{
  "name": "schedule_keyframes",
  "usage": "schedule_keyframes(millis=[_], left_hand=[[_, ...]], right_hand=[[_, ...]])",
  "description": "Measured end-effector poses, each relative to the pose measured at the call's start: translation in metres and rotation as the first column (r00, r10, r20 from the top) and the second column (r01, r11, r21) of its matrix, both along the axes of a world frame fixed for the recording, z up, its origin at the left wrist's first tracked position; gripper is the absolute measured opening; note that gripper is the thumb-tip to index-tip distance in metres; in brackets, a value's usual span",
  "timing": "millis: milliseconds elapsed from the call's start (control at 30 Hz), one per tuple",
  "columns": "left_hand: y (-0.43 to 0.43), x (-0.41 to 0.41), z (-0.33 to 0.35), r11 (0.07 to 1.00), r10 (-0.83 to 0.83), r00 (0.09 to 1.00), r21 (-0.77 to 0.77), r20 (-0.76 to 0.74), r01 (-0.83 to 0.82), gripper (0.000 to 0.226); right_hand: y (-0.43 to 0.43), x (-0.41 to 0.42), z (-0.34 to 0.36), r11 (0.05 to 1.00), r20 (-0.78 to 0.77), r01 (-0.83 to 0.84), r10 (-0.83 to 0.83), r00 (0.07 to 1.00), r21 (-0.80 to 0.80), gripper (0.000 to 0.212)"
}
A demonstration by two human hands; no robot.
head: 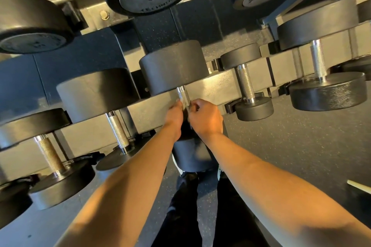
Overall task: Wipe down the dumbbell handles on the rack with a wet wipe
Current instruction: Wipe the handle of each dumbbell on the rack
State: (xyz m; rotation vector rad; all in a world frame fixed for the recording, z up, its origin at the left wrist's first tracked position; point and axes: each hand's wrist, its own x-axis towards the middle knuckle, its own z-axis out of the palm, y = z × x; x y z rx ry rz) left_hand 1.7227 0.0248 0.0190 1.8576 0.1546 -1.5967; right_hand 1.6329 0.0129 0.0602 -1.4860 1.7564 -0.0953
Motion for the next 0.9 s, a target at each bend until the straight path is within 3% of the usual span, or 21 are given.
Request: schedule_keyframes(millis=[100,167,300,433,600,900], left_hand=[[-0.015,0.001,0.001,0.985,0.159,0.987,-0.063,0.008,-0.158,0.031],[-0.021,-0.001,0.001,0.982,0.160,0.987,-0.106,0.005,-0.158,0.032],[-0.008,-0.006,0.005,0.990,-0.040,0.992,-0.133,0.115,0.056,0.045],[0.012,-0.002,0.010,0.937,-0.303,0.946,-0.142,0.114,0.318,0.048],[0.020,0.002,0.005,0.775,-0.609,0.756,-0.022,0.239,0.632,0.037],[0.020,-0.001,-0.002,0.530,-0.840,0.466,0.236,0.276,0.815,0.019]], right_hand=[[0.000,-0.001,-0.001,1.000,0.002,0.001,-0.001,1.000,0.002,0.020],[0.000,-0.002,-0.002,1.000,-0.001,0.000,0.000,1.000,0.003,0.021],[-0.002,-0.002,-0.002,1.000,0.006,0.027,-0.027,1.000,0.015,0.021],[-0.004,-0.002,-0.002,1.000,-0.004,0.020,-0.020,1.000,0.014,0.019],[-0.003,-0.003,-0.003,0.998,0.028,0.054,-0.053,0.998,-0.039,0.022],[0.001,-0.007,-0.010,0.987,0.144,0.106,-0.088,0.986,-0.124,0.024]])
